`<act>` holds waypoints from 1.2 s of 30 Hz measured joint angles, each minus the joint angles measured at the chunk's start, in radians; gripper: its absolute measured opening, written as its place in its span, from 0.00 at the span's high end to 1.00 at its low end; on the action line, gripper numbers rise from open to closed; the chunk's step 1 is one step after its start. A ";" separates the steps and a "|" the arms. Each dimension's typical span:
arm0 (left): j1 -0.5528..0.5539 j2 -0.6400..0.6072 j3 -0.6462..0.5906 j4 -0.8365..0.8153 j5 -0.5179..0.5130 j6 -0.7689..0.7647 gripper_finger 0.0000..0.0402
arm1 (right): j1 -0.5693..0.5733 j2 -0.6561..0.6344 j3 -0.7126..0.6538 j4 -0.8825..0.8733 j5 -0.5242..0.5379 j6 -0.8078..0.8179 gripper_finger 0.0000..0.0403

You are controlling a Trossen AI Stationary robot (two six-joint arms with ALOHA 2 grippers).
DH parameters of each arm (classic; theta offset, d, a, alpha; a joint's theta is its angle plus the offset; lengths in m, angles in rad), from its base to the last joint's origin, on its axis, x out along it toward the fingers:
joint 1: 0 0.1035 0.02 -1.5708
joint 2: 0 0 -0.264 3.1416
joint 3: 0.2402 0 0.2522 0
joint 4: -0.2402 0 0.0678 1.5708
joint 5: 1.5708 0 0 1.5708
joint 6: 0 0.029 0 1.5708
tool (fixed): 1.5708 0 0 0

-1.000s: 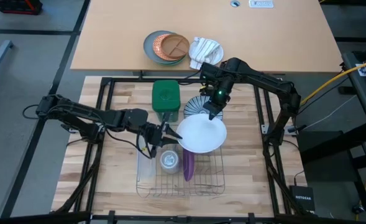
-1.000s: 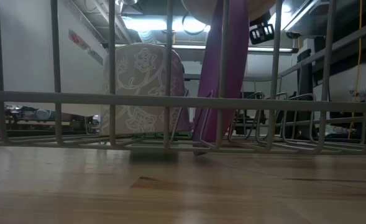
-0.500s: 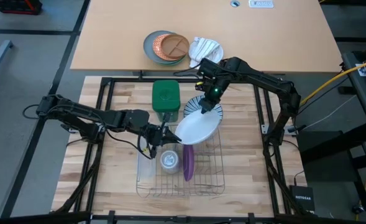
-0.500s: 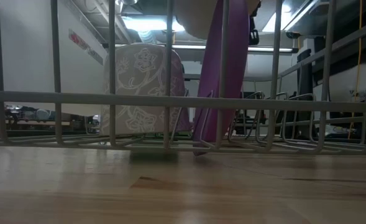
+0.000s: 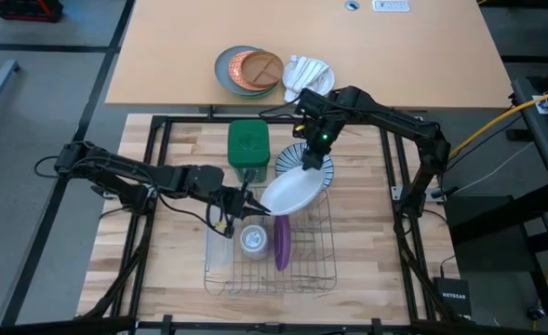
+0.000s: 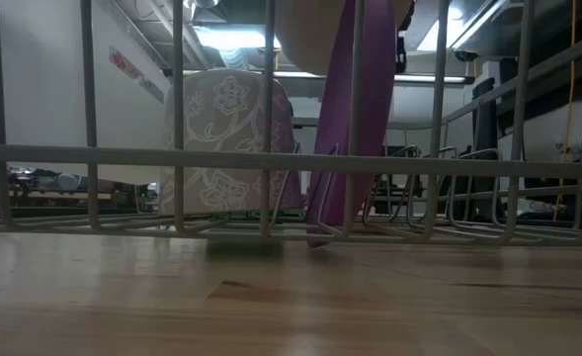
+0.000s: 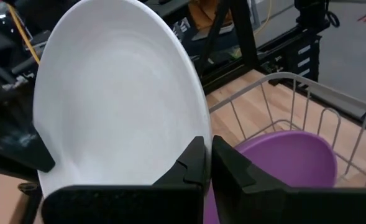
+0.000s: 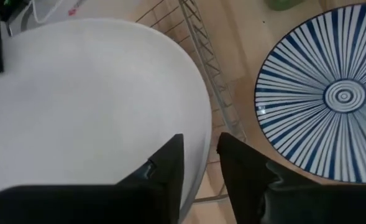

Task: Sort dishes
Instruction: Put the white plate into the dish rack

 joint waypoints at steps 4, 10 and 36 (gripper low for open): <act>-0.012 0.000 0.000 0.001 -0.001 -0.015 1.00 | -0.001 0.000 0.000 -0.008 0.007 -0.065 0.73; -0.036 0.000 0.000 0.002 -0.025 -0.032 1.00 | 0.001 0.000 0.000 -0.012 0.096 -0.113 0.73; -0.066 -0.002 0.000 0.092 -0.133 -0.317 1.00 | -0.089 -0.006 0.349 -0.085 0.607 -0.321 0.74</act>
